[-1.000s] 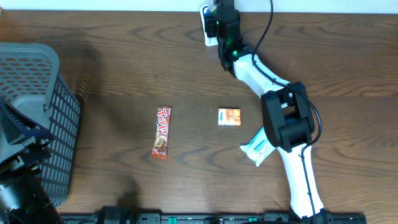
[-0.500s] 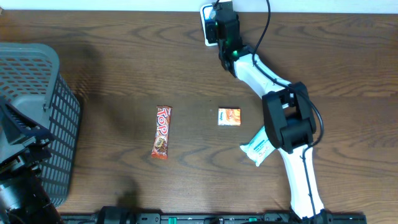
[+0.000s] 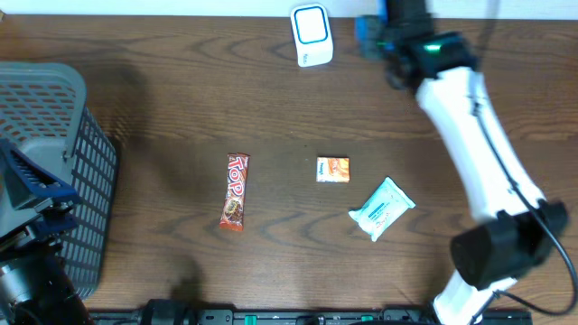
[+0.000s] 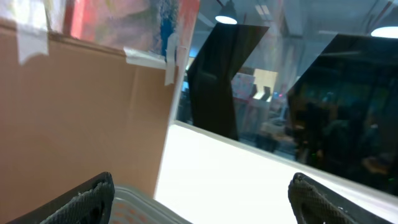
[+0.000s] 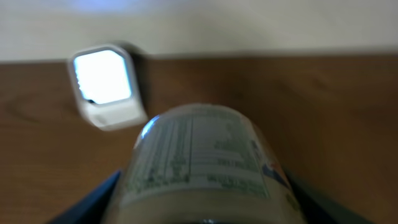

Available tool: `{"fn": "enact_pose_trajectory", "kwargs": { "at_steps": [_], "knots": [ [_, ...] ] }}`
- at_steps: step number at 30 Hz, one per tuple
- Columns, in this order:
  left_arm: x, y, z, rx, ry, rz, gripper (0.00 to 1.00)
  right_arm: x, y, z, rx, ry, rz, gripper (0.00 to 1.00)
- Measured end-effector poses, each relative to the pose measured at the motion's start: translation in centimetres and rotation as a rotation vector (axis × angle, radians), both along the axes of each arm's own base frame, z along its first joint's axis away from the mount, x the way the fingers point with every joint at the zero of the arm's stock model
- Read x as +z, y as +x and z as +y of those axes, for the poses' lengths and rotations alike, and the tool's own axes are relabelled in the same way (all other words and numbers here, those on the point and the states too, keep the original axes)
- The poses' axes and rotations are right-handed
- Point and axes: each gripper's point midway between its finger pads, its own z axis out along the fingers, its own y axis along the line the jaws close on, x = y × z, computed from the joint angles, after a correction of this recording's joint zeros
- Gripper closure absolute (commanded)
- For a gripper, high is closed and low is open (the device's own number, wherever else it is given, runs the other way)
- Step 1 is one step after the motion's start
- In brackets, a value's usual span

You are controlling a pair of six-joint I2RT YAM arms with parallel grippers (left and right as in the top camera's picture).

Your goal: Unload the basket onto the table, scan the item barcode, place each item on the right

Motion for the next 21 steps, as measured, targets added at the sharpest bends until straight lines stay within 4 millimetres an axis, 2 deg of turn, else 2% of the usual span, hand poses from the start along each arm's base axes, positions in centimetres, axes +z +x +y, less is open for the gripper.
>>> {"fn": "enact_pose_trajectory", "kwargs": {
  "at_steps": [3,6,8,9,10,17,21],
  "knots": [
    [0.0,0.1,-0.2,-0.025,-0.027,-0.018,0.10,-1.1,-1.9,-5.4,-0.133,0.010,0.101,0.44],
    [0.0,0.2,-0.3,-0.034,-0.043,-0.026,0.10,-3.7,-4.6,-11.5,-0.286,0.015,0.258,0.42],
    [0.0,0.2,-0.3,-0.039,-0.049,-0.029,0.10,-4.8,-5.8,-14.9,-0.371,0.023,0.318,0.41],
    [0.0,0.2,-0.3,-0.040,-0.052,-0.029,0.10,-5.5,-6.7,-17.2,-0.429,0.032,0.354,0.40],
    [-0.1,0.2,-0.3,-0.042,-0.054,-0.029,0.10,-5.8,-7.0,-18.0,-0.448,0.036,0.368,0.40],
    [-0.1,0.2,-0.3,-0.043,-0.057,-0.028,0.10,-8.6,-10.8,-27.8,-0.672,0.162,0.463,0.41],
    [-0.3,0.3,-0.4,-0.045,-0.059,-0.023,0.10,-10.6,-13.1,-32.5,-0.787,0.220,0.499,0.39]
  ]
}}
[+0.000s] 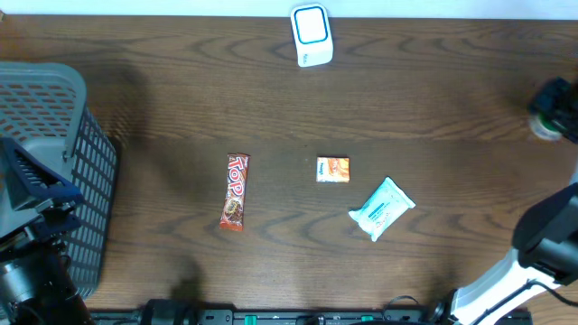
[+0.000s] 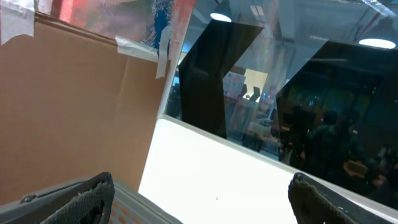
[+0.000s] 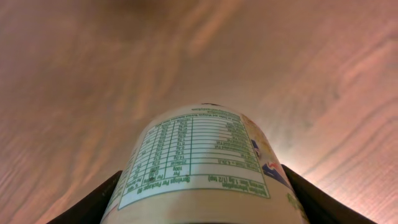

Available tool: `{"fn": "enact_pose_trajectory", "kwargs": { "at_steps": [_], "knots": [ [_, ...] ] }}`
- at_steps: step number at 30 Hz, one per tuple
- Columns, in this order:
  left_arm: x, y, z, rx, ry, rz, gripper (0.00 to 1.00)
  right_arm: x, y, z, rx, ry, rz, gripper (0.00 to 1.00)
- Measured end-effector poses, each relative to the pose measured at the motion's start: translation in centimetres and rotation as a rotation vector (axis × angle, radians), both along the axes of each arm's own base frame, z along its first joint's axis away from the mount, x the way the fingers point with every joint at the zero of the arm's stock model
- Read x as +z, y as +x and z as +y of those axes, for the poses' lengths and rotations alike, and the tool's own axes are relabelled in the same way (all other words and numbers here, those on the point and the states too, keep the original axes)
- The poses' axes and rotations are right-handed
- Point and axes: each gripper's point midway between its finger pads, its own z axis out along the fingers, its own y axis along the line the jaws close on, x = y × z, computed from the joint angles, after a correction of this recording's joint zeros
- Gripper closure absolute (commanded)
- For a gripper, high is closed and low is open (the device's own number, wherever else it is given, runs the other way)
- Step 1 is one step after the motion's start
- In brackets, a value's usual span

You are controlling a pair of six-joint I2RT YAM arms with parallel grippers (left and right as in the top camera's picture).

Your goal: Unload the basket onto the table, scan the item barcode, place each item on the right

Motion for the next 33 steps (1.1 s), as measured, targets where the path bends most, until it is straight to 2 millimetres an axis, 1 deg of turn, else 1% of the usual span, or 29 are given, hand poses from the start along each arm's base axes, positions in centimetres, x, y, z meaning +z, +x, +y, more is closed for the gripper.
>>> {"fn": "enact_pose_trajectory", "kwargs": {
  "at_steps": [1,2,3,4,7,10,13,14,15,16,17,18,21,23,26,28,30,31,32,33],
  "knots": [
    [0.0,0.0,0.0,-0.001,0.000,0.000,0.10,-0.5,-0.4,-0.8,-0.021,0.009,0.008,0.39],
    [0.0,0.0,0.0,-0.002,0.000,0.000,0.10,-1.5,-1.2,-2.0,-0.053,0.025,0.028,0.40],
    [0.0,0.0,-0.1,-0.003,0.001,0.000,0.10,-2.1,-1.5,-2.6,-0.068,0.035,0.037,0.40],
    [0.0,0.0,-0.1,-0.004,0.001,0.000,0.10,-3.3,-2.3,-3.7,-0.094,0.052,0.060,0.40],
    [0.0,0.0,-0.1,-0.005,0.001,0.000,0.10,-5.8,-3.8,-5.6,-0.145,0.094,0.104,0.40],
    [0.0,0.0,-0.1,-0.005,0.001,0.000,0.10,-8.6,-5.7,-7.6,-0.204,0.138,0.150,0.38],
    [0.0,0.0,-0.1,-0.005,0.001,0.000,0.10,-10.5,-7.3,-9.3,-0.257,0.165,0.167,0.38],
    [0.0,0.0,-0.1,-0.005,0.001,0.000,0.10,-11.0,-7.9,-10.0,-0.278,0.171,0.168,0.37],
    [0.0,0.0,-0.1,-0.005,0.001,0.000,0.10,-11.2,-8.5,-10.7,-0.299,0.174,0.164,0.32],
    [0.0,0.0,-0.1,-0.005,0.001,0.000,0.10,-11.4,-9.1,-11.4,-0.320,0.174,0.159,0.24],
    [0.0,0.0,-0.1,-0.005,0.001,0.000,0.10,-11.4,-9.6,-12.0,-0.340,0.175,0.151,0.10],
    [0.0,0.0,-0.1,-0.005,0.001,0.000,0.10,-11.4,-10.2,-12.5,-0.353,0.172,0.147,0.01],
    [0.0,0.1,-0.1,-0.005,0.001,0.002,0.10,-11.4,-11.9,-14.0,-0.397,0.180,0.132,0.01],
    [-0.1,0.1,-0.1,-0.005,0.001,0.004,0.10,-11.4,-12.7,-14.4,-0.419,0.195,0.121,0.01],
    [-0.1,0.1,-0.1,-0.005,0.001,0.006,0.10,-11.3,-13.6,-14.1,-0.442,0.245,0.118,0.01],
    [-0.1,0.1,-0.1,-0.005,0.001,0.006,0.10,-10.7,-13.7,-13.8,-0.447,0.271,0.105,0.01],
    [-0.1,0.1,-0.1,-0.005,0.002,0.007,0.10,-9.1,-13.1,-14.1,-0.446,0.277,0.063,0.01],
    [-0.1,0.1,-0.1,-0.005,0.002,0.007,0.10,-7.8,-12.5,-14.4,-0.441,0.267,0.025,0.01],
    [-0.1,0.1,-0.1,-0.005,0.002,0.007,0.10,-7.1,-12.3,-14.4,-0.438,0.263,0.007,0.01],
    [-0.1,0.1,-0.1,-0.005,0.002,0.007,0.10,-4.4,-11.4,-14.7,-0.424,0.239,-0.062,0.01]
  ]
}}
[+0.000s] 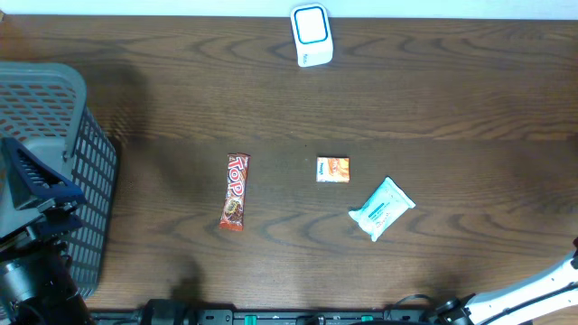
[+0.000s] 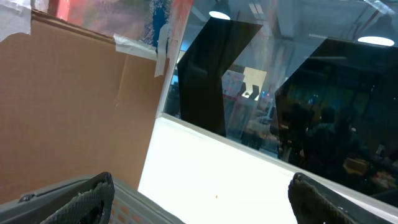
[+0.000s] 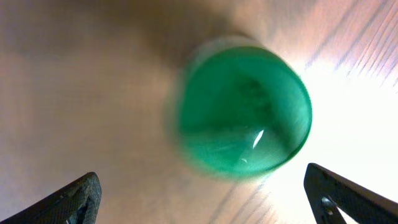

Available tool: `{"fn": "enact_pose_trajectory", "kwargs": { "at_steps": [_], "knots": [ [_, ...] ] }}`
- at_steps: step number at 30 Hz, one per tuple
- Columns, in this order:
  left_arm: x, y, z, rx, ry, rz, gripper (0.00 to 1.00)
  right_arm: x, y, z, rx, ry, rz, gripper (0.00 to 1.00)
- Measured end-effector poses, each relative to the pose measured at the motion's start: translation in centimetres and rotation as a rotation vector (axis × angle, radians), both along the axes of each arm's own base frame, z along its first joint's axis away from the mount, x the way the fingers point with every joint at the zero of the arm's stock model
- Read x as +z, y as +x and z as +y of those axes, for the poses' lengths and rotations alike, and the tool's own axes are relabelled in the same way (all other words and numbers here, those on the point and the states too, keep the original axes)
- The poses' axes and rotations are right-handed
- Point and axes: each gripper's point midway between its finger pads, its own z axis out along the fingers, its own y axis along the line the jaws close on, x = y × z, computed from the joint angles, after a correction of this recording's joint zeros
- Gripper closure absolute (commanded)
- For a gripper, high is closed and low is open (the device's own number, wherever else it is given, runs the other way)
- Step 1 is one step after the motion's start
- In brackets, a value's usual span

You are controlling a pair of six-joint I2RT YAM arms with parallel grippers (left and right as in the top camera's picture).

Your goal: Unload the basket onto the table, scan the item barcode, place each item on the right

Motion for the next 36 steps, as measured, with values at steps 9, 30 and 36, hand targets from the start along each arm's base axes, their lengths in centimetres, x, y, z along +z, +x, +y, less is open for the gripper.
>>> {"fn": "enact_pose_trajectory", "kwargs": {
  "at_steps": [9,30,36],
  "knots": [
    [0.1,0.0,0.0,0.000,0.000,-0.004,0.10,22.0,6.3,11.2,0.266,-0.256,-0.479,0.01],
    [0.3,-0.1,-0.1,-0.004,0.000,-0.015,0.10,5.2,3.8,46.8,1.204,-0.245,0.258,0.01],
    [0.3,-0.1,-0.1,-0.004,0.000,-0.015,0.10,-2.2,-0.9,49.4,1.294,-0.347,0.398,0.01]
  ]
}}
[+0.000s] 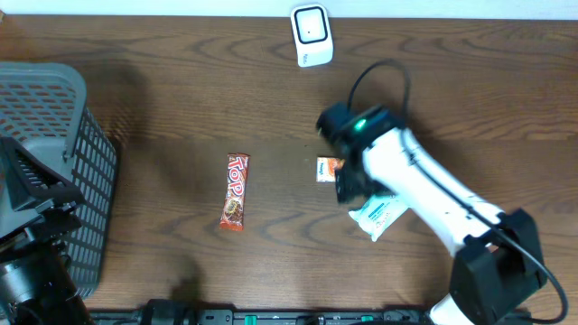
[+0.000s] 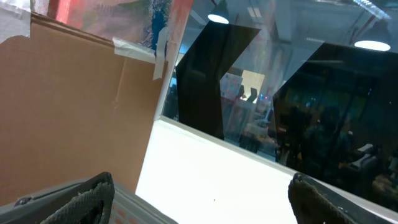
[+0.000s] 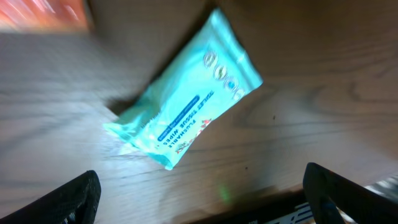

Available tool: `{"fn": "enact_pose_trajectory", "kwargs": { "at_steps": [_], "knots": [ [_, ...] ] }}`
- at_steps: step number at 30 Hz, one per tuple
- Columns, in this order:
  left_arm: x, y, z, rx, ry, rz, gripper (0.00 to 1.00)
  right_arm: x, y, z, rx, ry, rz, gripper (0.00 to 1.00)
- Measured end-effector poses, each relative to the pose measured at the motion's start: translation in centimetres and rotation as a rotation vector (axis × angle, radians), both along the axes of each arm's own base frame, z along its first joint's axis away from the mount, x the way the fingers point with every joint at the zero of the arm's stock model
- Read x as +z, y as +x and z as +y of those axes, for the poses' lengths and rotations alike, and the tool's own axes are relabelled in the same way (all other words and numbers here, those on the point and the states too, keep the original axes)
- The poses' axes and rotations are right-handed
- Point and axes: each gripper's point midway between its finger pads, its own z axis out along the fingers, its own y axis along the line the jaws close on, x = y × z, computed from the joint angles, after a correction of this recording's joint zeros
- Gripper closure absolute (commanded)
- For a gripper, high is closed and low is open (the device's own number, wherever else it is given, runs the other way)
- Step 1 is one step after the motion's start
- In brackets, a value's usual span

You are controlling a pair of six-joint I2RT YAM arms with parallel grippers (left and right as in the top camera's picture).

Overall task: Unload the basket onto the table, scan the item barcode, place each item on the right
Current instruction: 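Move right gripper to mint-green wipes pack and grasp it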

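Note:
The white barcode scanner (image 1: 312, 34) stands at the table's far edge. A turquoise wipes pack (image 3: 183, 112) lies flat on the wood, partly under my right arm in the overhead view (image 1: 384, 217). My right gripper (image 3: 202, 199) hovers open just above it with nothing between its fingers. A small orange packet (image 1: 329, 169) lies beside the pack and a red candy bar (image 1: 235, 191) further left. My left gripper (image 2: 202, 199) is open and empty, pointing up at the room from over the basket.
A grey mesh basket (image 1: 63, 117) fills the table's left end, its rim (image 2: 37, 199) showing under the left fingers. The table's near edge (image 3: 323, 208) lies close to the right gripper.
My right arm was off the overhead view, gripper open over a green-capped bottle. Now it reaches over the table's middle, open above the wipes pack. The left arm has not moved.
My right gripper held a labelled bottle in front of the scanner. Then it held the bottle at the table's right edge. Then it was open above the standing bottle, off the overhead view. Now it is open over the wipes pack, the bottle out of sight.

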Motion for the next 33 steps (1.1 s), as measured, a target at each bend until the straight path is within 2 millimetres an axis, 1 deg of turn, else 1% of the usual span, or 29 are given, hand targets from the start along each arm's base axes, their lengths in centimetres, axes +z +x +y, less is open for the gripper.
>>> {"fn": "enact_pose_trajectory", "kwargs": {
  "at_steps": [3,6,13,16,18,25,28,30,31,33],
  "knots": [
    [0.0,0.0,0.0,-0.002,0.001,0.000,0.10,-1.9,-1.6,0.0,0.033,-0.049,0.008,0.01],
    [0.0,0.0,0.0,-0.002,0.001,0.000,0.10,-3.0,-2.2,0.4,0.071,-0.075,-0.011,0.01],
    [0.0,0.0,0.0,-0.002,0.001,-0.001,0.10,-3.7,-1.7,1.6,0.144,-0.086,-0.080,0.01],
    [0.1,-0.2,0.0,-0.003,0.000,-0.007,0.10,-4.4,-1.5,2.0,0.167,-0.076,-0.097,0.02],
    [0.2,-0.7,0.0,-0.002,0.000,-0.019,0.10,-4.8,-1.7,1.9,0.174,-0.081,-0.096,0.03],
    [0.9,-3.4,0.2,-0.002,-0.005,-0.082,0.10,-6.7,-2.5,1.0,0.194,-0.111,-0.069,0.09],
    [1.0,-4.0,0.2,-0.002,-0.005,-0.094,0.10,-7.5,-2.8,0.7,0.196,-0.132,-0.045,0.10],
    [1.0,-4.2,0.2,-0.002,-0.006,-0.097,0.10,-8.1,-2.9,0.5,0.201,-0.150,-0.026,0.12],
    [1.0,-4.2,0.2,-0.002,-0.006,-0.097,0.10,-8.2,-2.9,0.4,0.203,-0.160,-0.022,0.14],
    [1.0,-4.2,0.2,-0.002,-0.006,-0.096,0.10,-8.3,-2.9,0.4,0.213,-0.169,-0.020,0.27]
  ]
}}
